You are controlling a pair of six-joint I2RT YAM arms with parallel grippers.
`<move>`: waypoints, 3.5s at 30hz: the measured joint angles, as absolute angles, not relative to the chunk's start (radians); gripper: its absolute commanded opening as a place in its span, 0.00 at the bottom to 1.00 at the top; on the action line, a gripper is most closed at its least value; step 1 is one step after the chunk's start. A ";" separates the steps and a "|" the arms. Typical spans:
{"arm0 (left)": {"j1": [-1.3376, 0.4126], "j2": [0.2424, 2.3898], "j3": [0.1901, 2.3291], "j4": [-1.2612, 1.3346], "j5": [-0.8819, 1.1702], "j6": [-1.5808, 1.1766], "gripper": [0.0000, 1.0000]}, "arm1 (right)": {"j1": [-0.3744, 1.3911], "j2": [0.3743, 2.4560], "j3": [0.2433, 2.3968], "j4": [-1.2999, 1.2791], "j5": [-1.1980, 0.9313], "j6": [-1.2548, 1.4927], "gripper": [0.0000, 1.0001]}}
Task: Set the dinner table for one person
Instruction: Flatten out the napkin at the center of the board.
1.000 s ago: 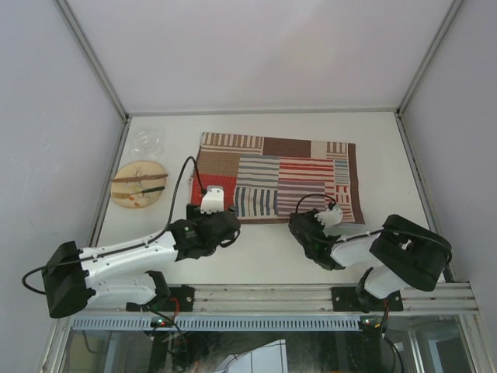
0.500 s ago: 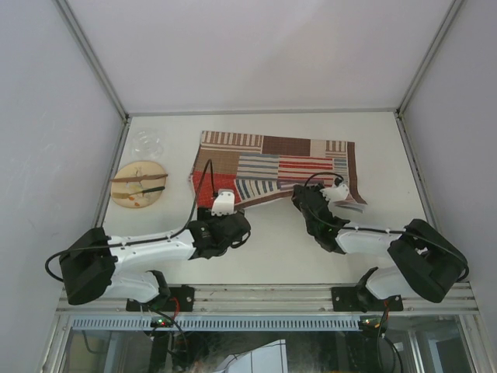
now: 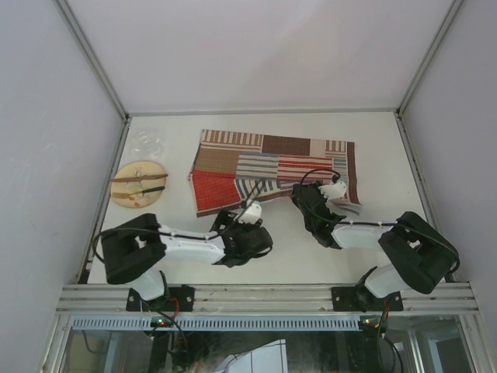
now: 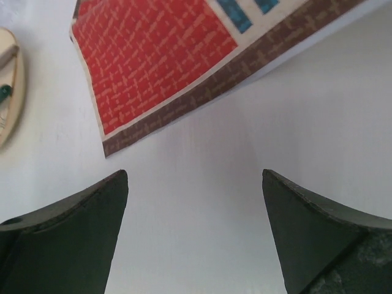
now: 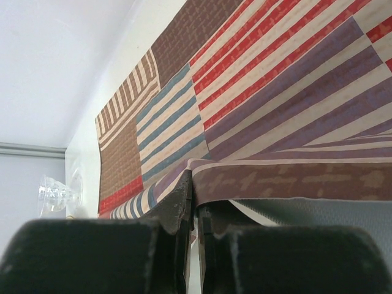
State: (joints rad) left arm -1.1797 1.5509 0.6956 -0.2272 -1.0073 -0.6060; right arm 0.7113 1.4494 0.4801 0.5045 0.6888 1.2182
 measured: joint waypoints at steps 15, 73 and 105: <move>-1.296 2.024 1.135 -0.720 -1.446 -0.918 1.00 | 0.693 1.359 0.480 0.439 0.642 1.180 0.00; -1.045 1.801 0.746 0.499 -0.593 0.195 0.99 | 0.700 1.227 0.419 0.405 0.644 1.116 0.00; -1.036 1.677 0.647 0.974 -1.150 0.620 0.85 | 0.701 1.213 0.418 0.400 0.643 1.106 0.00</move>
